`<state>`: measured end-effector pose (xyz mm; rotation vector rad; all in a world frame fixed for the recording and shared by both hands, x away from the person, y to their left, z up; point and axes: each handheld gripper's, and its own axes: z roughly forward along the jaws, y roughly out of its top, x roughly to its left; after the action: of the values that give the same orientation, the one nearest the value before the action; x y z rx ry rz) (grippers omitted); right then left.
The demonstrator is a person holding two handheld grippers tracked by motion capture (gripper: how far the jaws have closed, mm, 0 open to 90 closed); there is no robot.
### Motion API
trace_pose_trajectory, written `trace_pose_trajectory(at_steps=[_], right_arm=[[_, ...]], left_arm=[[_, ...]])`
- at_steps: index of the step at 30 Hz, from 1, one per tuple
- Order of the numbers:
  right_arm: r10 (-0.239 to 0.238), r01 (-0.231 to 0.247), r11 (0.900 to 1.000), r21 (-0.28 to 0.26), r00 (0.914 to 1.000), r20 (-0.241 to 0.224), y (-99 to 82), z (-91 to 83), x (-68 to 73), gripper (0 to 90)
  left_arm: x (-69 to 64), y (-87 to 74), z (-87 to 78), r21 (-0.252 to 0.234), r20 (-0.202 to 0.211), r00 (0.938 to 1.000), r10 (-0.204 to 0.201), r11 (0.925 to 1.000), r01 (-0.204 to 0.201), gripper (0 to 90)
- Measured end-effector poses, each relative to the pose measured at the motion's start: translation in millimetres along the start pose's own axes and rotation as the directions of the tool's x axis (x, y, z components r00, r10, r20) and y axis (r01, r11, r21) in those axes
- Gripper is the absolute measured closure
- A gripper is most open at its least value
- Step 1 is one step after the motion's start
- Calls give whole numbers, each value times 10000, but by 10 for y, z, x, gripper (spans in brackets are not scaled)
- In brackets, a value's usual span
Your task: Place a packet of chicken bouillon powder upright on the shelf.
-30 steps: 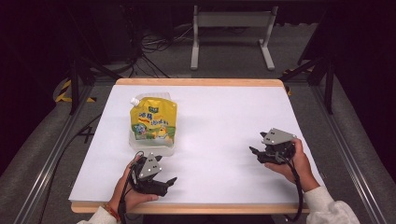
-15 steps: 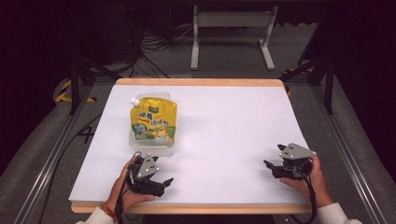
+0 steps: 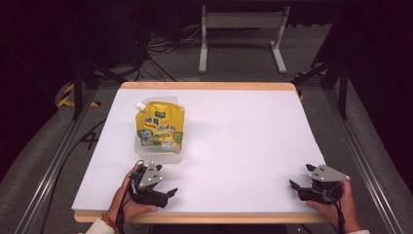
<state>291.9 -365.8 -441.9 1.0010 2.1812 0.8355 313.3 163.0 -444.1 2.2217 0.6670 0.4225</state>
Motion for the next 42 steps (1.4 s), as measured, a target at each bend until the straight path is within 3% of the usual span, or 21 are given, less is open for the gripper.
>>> trace_pose_trajectory(at_steps=[7, 16, 22, 42], right_arm=[[472, -471, 9988, -111, 9988, 112, -107, -90, 30, 185], [554, -551, 9983, -192, 9983, 183, -137, -119, 24, 182], [265, -262, 9996, -138, 9993, 246, -101, -119, 81, 182], [268, -257, 9992, -300, 9989, 373, -85, -143, 102, 180]], left_arm=[[6, -43, -48, -4, -55, 10000, 57, 10000, -57, 90], [22, -39, -39, -104, 58, 10000, -52, 9999, 53, 90], [25, -43, -38, -163, 107, 9999, 8, 9999, -6, 90], [31, -34, 1, -40, 160, 9999, 9, 10000, -8, 89]])
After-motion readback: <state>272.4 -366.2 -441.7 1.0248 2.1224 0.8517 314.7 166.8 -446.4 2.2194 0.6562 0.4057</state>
